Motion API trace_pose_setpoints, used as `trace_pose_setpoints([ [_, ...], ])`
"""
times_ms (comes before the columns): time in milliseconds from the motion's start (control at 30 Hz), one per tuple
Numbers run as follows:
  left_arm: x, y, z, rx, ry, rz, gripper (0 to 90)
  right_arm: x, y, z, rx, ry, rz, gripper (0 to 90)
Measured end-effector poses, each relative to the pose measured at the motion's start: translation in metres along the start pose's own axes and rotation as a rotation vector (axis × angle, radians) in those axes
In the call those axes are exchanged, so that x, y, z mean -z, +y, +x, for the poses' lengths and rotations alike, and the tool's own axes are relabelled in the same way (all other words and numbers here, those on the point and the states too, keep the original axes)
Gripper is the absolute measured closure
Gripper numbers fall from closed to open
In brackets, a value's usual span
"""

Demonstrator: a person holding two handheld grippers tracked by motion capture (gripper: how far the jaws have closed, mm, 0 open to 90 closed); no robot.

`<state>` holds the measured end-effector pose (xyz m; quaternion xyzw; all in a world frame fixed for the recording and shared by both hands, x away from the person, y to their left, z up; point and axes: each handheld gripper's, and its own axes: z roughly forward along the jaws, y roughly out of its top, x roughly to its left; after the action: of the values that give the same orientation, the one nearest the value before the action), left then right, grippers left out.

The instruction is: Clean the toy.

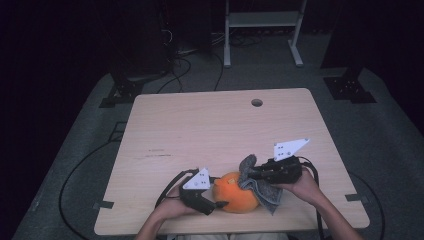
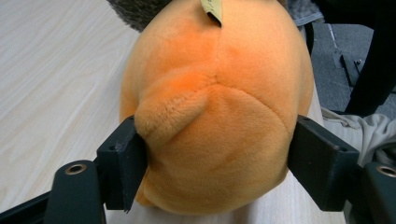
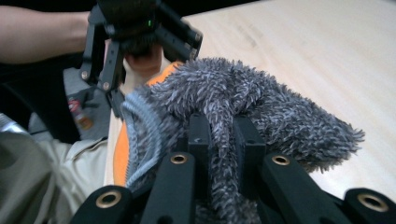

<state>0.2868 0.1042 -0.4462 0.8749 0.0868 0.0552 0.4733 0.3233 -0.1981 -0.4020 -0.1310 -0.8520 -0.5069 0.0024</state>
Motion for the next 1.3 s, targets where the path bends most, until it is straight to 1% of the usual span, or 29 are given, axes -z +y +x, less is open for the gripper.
trace_pose_setpoints([
  [67,0.000,-0.001,0.000,0.010,0.000,-0.005,26.7,0.002,-0.009,-0.002,-0.028,0.008,-0.023,79.4],
  [133,0.000,-0.001,0.000,0.010,0.000,-0.004,26.7,0.007,-0.022,-0.005,-0.058,-0.002,-0.043,79.4],
  [200,0.000,-0.001,0.000,0.006,0.001,-0.003,26.7,0.013,-0.037,-0.007,-0.102,-0.012,-0.050,79.4],
  [267,0.000,0.000,-0.001,-0.006,0.006,0.001,26.7,0.018,-0.050,-0.007,-0.134,-0.026,-0.030,79.4],
  [300,0.000,0.001,-0.002,-0.008,0.008,0.003,26.7,0.021,-0.055,-0.006,-0.142,-0.036,-0.013,79.4],
  [367,0.000,0.002,-0.003,-0.016,0.004,0.001,26.5,0.026,-0.063,-0.005,-0.158,-0.041,0.012,79.4],
  [400,0.000,0.002,-0.003,-0.018,0.000,0.002,26.2,0.030,-0.066,-0.004,-0.161,-0.047,0.018,79.4],
  [433,-0.001,0.003,-0.004,-0.018,-0.005,0.004,25.4,0.034,-0.066,-0.004,-0.167,-0.044,0.012,79.5],
  [467,-0.001,0.004,-0.004,-0.023,-0.008,0.009,24.8,0.038,-0.065,-0.004,-0.168,-0.042,-0.002,79.4],
  [533,-0.002,0.007,-0.005,-0.031,-0.008,0.010,24.3,0.043,-0.055,-0.001,-0.149,-0.035,-0.033,79.4],
  [600,-0.002,0.009,-0.006,-0.041,-0.009,0.013,23.4,0.044,-0.035,0.006,-0.096,-0.020,-0.043,79.4],
  [633,-0.002,0.010,-0.007,-0.041,-0.014,0.008,23.2,0.042,-0.024,0.009,-0.067,-0.012,-0.040,79.4],
  [667,-0.003,0.011,-0.007,-0.046,-0.018,0.007,22.9,0.039,-0.012,0.012,-0.039,0.000,-0.035,79.4],
  [700,-0.003,0.012,-0.008,-0.042,-0.024,0.003,22.6,0.033,0.000,0.015,-0.021,0.013,-0.032,79.3],
  [733,-0.002,0.013,-0.007,-0.043,-0.039,-0.001,22.2,0.026,0.012,0.018,0.000,0.031,-0.013,79.3],
  [767,-0.002,0.013,-0.006,-0.038,-0.052,-0.015,22.2,0.018,0.023,0.022,0.025,0.049,0.019,79.3],
  [800,-0.002,0.014,-0.006,-0.038,-0.052,-0.016,22.6,0.009,0.033,0.026,0.049,0.054,0.050,79.3],
  [867,-0.003,0.014,-0.006,-0.042,-0.053,-0.013,23.0,-0.009,0.046,0.030,0.078,0.059,0.117,79.3],
  [900,-0.003,0.014,-0.006,-0.044,-0.050,-0.007,23.6,-0.016,0.049,0.030,0.082,0.055,0.152,79.3],
  [933,-0.003,0.013,-0.005,-0.041,-0.049,0.002,24.3,-0.022,0.049,0.028,0.078,0.053,0.174,79.4],
  [967,-0.003,0.012,-0.004,-0.035,-0.043,-0.001,25.4,-0.024,0.048,0.025,0.067,0.058,0.177,79.6],
  [1033,-0.003,0.010,-0.002,-0.015,-0.042,-0.008,26.8,-0.021,0.042,0.019,0.040,0.040,0.165,79.8],
  [1067,-0.003,0.009,-0.002,-0.014,-0.043,-0.005,26.9,-0.018,0.038,0.016,0.028,0.034,0.154,79.8],
  [1133,-0.002,0.008,0.000,-0.018,-0.038,0.001,26.8,-0.009,0.027,0.011,0.002,0.005,0.135,79.8],
  [1167,-0.001,0.008,0.000,-0.010,-0.038,-0.005,26.8,-0.004,0.020,0.009,-0.012,-0.006,0.121,79.7],
  [1233,-0.001,0.007,0.000,0.000,-0.041,-0.006,26.6,0.007,0.003,0.007,-0.038,-0.024,0.085,79.7],
  [1300,-0.001,0.006,0.002,0.013,-0.044,-0.013,26.5,0.016,-0.015,0.006,-0.062,-0.054,0.061,79.6],
])
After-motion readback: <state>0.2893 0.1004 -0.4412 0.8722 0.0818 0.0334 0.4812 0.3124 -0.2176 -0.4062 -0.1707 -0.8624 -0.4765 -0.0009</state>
